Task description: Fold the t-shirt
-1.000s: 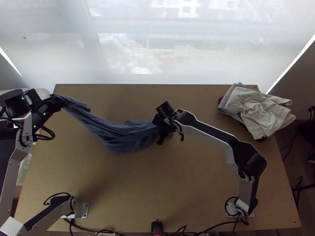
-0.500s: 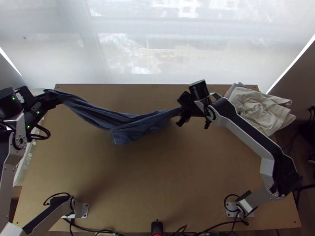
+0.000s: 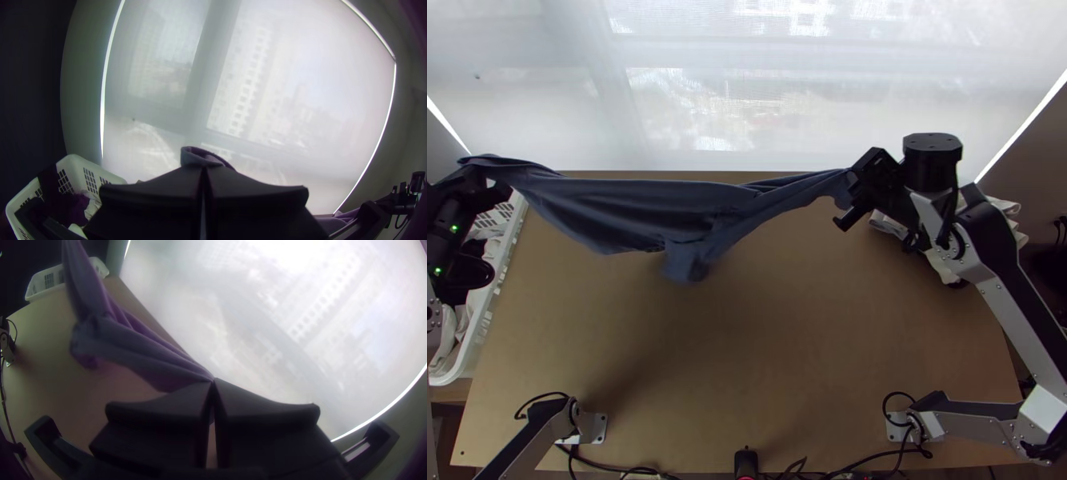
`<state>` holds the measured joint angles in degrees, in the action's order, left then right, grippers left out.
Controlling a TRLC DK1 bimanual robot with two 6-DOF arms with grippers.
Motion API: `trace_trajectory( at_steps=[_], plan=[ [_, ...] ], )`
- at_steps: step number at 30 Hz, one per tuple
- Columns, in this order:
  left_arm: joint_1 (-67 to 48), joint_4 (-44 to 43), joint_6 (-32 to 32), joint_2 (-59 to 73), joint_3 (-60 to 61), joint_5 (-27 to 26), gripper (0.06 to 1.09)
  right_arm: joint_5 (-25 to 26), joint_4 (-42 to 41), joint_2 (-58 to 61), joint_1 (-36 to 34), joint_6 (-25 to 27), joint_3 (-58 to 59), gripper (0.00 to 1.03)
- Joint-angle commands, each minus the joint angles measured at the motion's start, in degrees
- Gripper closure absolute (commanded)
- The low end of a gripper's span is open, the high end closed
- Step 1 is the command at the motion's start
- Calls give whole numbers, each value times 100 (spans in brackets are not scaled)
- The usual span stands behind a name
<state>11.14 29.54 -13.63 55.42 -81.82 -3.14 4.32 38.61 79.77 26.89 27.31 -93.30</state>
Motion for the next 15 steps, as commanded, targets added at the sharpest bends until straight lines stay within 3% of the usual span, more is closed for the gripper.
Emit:
trace_trajectory(
  at_steps=[1,15],
  plan=[
    [64,26,0,-180,-835,50,105,474,-381,-682,-79,266,-347,100],
    [3,272,0,-119,-3059,-29,105,1247,-1242,-1622,220,1224,-725,100]
  ],
)
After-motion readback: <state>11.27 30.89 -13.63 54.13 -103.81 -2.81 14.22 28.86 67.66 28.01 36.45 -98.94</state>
